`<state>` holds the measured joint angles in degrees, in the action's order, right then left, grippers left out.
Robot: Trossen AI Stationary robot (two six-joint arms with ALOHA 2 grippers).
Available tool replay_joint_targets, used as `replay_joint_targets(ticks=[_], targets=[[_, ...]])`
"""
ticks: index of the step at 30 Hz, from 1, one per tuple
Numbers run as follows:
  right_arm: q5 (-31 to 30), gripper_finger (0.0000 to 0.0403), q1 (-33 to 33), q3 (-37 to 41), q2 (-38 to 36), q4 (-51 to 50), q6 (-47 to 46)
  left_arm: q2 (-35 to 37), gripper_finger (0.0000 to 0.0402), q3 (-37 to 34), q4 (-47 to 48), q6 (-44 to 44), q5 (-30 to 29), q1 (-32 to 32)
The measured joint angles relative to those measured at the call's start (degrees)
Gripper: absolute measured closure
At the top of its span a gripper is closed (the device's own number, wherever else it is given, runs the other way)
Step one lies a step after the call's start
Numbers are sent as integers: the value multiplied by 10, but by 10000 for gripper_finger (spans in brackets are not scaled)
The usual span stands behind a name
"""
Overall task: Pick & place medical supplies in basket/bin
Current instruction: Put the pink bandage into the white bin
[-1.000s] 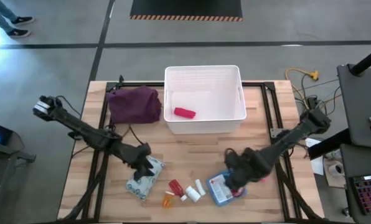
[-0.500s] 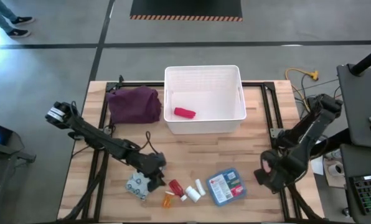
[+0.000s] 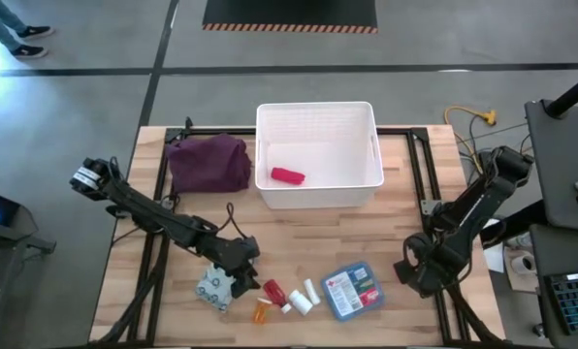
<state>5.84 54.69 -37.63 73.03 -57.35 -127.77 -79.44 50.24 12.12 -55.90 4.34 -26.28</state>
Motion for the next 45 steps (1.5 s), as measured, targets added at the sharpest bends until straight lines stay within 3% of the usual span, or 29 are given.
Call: replay_joint_targets(ticks=[5, 15, 18, 22, 25, 30, 32, 34, 38, 41, 45], targets=[[-38, 112, -21, 25, 0, 88, -1, 1, 194, 0, 1, -1, 0, 0], [-58, 308, -46, 46, 2, 142, 7, 24, 193, -5, 43, 6, -3, 1], [-148, 357, -58, 30, -2, 181, 10, 40, 193, -5, 68, 13, -30, 1], [-340, 382, -84, -49, -40, 234, 83, 82, 193, -5, 124, 14, -88, 1], [-463, 379, -130, -139, -60, 228, 208, 128, 193, -5, 154, 14, -130, 1], [-538, 379, -271, -295, -57, 181, 483, 204, 193, -6, 190, 14, -185, 1], [-523, 379, -363, -340, -53, 156, 572, 229, 193, -9, 193, 14, -200, 1], [-465, 377, -473, -370, -41, 141, 641, 245, 193, -17, 198, 14, -202, 1], [-268, 335, -667, -400, 11, 128, 762, 264, 193, -46, 197, -2, -184, -7], [-174, 276, -726, -425, 64, 121, 803, 269, 193, -74, 196, -51, -150, -19], [-180, 198, -738, -473, 121, 65, 848, 270, 193, -103, 197, -107, -136, -51]])
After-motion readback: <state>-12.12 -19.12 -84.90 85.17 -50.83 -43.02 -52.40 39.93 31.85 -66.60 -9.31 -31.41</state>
